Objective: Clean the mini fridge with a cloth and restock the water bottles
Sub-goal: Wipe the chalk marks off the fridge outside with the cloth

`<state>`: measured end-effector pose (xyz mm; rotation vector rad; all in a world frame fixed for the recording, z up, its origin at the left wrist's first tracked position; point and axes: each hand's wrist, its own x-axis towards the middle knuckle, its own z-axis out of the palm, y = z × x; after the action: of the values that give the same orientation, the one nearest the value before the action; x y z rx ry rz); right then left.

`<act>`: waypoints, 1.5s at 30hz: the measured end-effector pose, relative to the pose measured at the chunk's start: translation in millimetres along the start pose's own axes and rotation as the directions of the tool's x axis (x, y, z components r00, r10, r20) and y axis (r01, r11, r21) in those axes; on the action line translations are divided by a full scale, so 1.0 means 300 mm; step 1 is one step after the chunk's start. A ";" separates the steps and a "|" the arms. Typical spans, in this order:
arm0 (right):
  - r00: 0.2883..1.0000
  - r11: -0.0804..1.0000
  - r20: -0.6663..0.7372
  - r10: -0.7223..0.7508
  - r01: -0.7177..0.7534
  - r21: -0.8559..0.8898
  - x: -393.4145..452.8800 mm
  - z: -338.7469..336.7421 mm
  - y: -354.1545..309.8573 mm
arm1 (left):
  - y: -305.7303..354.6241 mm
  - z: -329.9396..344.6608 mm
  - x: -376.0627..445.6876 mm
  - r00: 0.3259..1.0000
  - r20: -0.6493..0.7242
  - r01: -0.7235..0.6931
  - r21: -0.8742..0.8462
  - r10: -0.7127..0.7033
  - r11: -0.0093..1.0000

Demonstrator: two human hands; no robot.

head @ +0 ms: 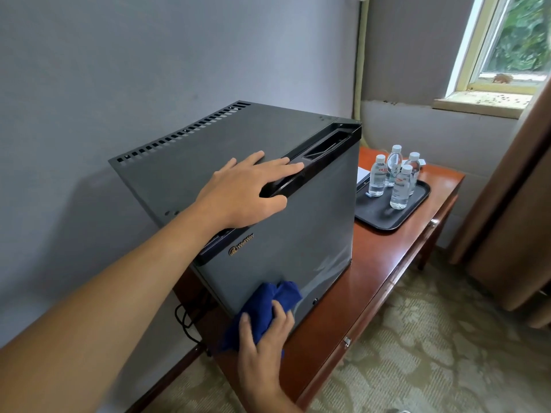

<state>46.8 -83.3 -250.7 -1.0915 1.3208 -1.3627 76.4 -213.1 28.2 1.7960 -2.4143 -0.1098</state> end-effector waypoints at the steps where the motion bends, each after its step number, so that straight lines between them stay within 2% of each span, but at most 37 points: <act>1: 1.000 1.000 -0.018 0.007 -0.007 0.004 0.048 -0.020 -0.002 | 0.000 0.000 0.000 1.000 -0.001 0.000 -0.002 0.000 1.000; 7: 0.973 0.996 -0.227 0.047 -0.064 -0.068 0.534 -0.241 0.009 | -0.008 0.001 0.009 1.000 0.000 0.004 -0.017 -0.004 1.000; 10: 0.963 0.992 -0.260 0.072 -0.096 -0.079 0.777 -0.371 0.003 | -0.008 -0.001 0.013 1.000 -0.003 -0.001 -0.020 0.001 1.000; 14: 0.955 0.990 -0.277 0.103 -0.126 -0.069 0.933 -0.431 0.028 | -0.007 -0.004 0.017 1.000 -0.009 0.005 -0.018 -0.005 1.000; 19: 0.954 0.992 -0.279 0.112 -0.125 -0.028 0.868 -0.386 0.040 | -0.009 0.001 0.021 1.000 -0.010 0.003 -0.020 -0.003 1.000; 22: 0.961 0.998 -0.276 0.018 -0.032 -0.046 0.672 -0.288 0.053 | -0.011 0.002 0.018 1.000 -0.011 0.011 -0.019 -0.011 1.000; 24: 0.976 0.999 -0.215 0.013 -0.024 -0.047 0.483 -0.205 0.094 | -0.007 -0.002 0.016 1.000 -0.013 0.016 -0.020 -0.016 1.000; 28: 0.999 0.993 0.010 -0.047 0.047 -0.106 0.086 -0.066 0.176 | 0.004 -0.004 0.007 1.000 -0.008 0.014 -0.022 -0.014 1.000; 32: 0.990 0.984 0.127 -0.060 0.080 -0.160 -0.075 -0.001 0.201 | 0.004 -0.005 0.002 1.000 -0.005 0.011 -0.012 -0.011 1.000; 35: 0.991 0.995 0.125 -0.053 0.062 -0.075 -0.016 -0.039 0.178 | 0.003 -0.002 0.001 1.000 -0.002 0.002 -0.001 -0.002 1.000; 38: 0.998 0.997 -0.025 0.050 -0.048 0.058 0.175 -0.122 0.161 | 0.002 -0.002 0.005 1.000 -0.001 0.002 -0.003 -0.002 1.000; 45: 0.979 0.994 -0.181 0.097 -0.106 -0.037 0.746 -0.398 0.177 | 0.009 -0.010 0.015 1.000 -0.002 0.014 -0.007 -0.014 1.000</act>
<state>-110.7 -281.0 -308.1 -0.9361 1.5245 -1.3848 73.1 -216.6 31.8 1.8095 -2.3970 -0.1181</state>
